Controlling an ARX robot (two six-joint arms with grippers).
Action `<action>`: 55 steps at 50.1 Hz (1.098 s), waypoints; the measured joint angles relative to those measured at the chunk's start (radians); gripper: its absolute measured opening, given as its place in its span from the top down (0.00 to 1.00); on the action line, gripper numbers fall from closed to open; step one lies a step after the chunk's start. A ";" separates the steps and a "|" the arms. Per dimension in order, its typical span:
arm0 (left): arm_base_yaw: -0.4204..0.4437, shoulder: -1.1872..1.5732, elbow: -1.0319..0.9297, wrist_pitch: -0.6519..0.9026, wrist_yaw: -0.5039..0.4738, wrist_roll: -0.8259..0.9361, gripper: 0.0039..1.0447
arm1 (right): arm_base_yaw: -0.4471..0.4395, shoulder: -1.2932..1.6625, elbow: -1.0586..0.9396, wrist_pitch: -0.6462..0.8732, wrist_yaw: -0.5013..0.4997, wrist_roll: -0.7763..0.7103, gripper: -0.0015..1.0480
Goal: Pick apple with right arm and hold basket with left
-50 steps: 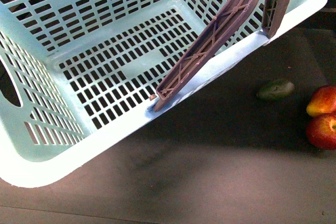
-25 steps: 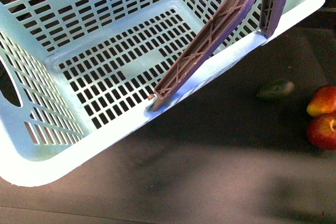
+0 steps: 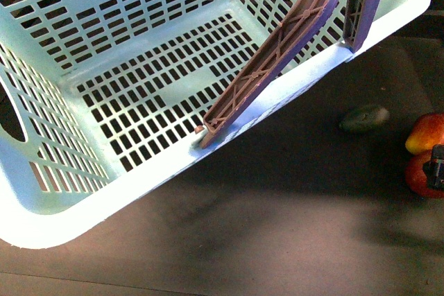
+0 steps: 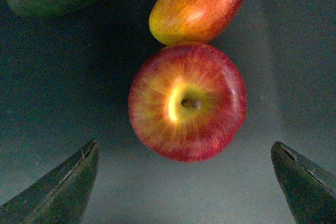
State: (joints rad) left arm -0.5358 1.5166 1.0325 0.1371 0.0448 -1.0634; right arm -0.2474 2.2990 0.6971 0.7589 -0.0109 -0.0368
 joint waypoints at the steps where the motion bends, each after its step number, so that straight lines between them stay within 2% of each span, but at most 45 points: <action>1: 0.000 0.000 0.000 0.000 0.000 0.000 0.83 | 0.000 0.009 0.014 -0.008 0.000 -0.003 0.08; 33: 0.000 0.000 0.000 0.000 0.000 0.000 0.83 | 0.007 0.218 0.281 -0.121 0.005 -0.016 0.08; 35: 0.000 0.000 0.000 0.000 -0.001 0.000 0.83 | 0.008 0.225 0.283 -0.122 0.008 -0.017 0.08; 42: 0.000 0.000 0.000 0.000 -0.001 0.000 0.83 | 0.013 0.232 0.279 -0.118 0.010 -0.031 0.22; 50: 0.000 0.000 0.000 0.000 -0.001 0.000 0.83 | 0.010 0.197 0.229 -0.092 -0.015 -0.053 0.24; 55: 0.000 0.000 0.000 0.000 0.000 0.000 0.83 | 0.002 0.111 0.134 -0.031 -0.071 -0.055 0.24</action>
State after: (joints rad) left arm -0.5358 1.5166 1.0325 0.1371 0.0444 -1.0634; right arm -0.2451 2.4100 0.8307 0.7280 -0.0818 -0.0921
